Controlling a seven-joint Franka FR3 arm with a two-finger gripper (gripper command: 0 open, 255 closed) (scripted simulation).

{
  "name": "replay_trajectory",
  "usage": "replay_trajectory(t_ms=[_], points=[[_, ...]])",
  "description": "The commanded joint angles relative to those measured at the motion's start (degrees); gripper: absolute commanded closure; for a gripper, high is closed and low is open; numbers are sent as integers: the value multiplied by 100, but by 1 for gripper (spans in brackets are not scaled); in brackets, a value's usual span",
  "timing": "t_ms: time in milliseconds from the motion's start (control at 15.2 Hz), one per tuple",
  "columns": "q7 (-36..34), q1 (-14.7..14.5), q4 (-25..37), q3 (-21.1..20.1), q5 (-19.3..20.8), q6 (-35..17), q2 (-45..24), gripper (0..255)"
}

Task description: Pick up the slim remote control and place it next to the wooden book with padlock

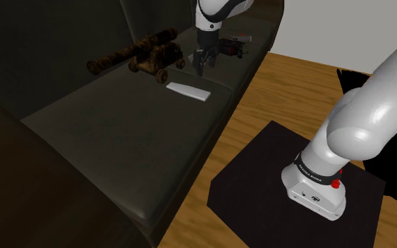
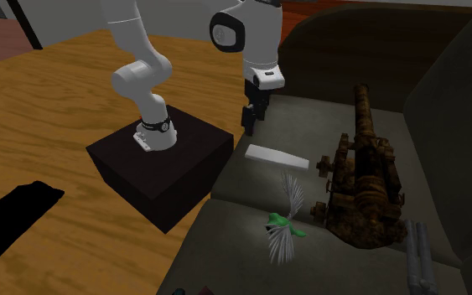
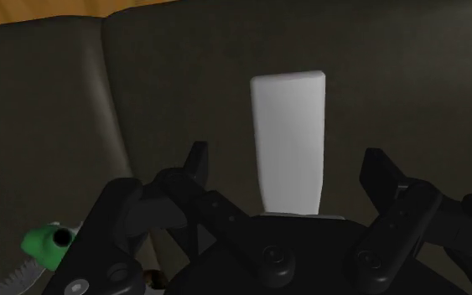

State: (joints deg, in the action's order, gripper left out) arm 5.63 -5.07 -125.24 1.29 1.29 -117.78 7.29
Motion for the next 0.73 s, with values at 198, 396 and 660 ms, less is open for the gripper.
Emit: replay_trajectory(t_ms=[198,396,660], points=[[259,-95,620,-78,-25,-398,-1076,0],[402,-142,1073,-138,-22,-554,-1720,0],[426,-150,1063,-148,-16,-786,-1951,0]])
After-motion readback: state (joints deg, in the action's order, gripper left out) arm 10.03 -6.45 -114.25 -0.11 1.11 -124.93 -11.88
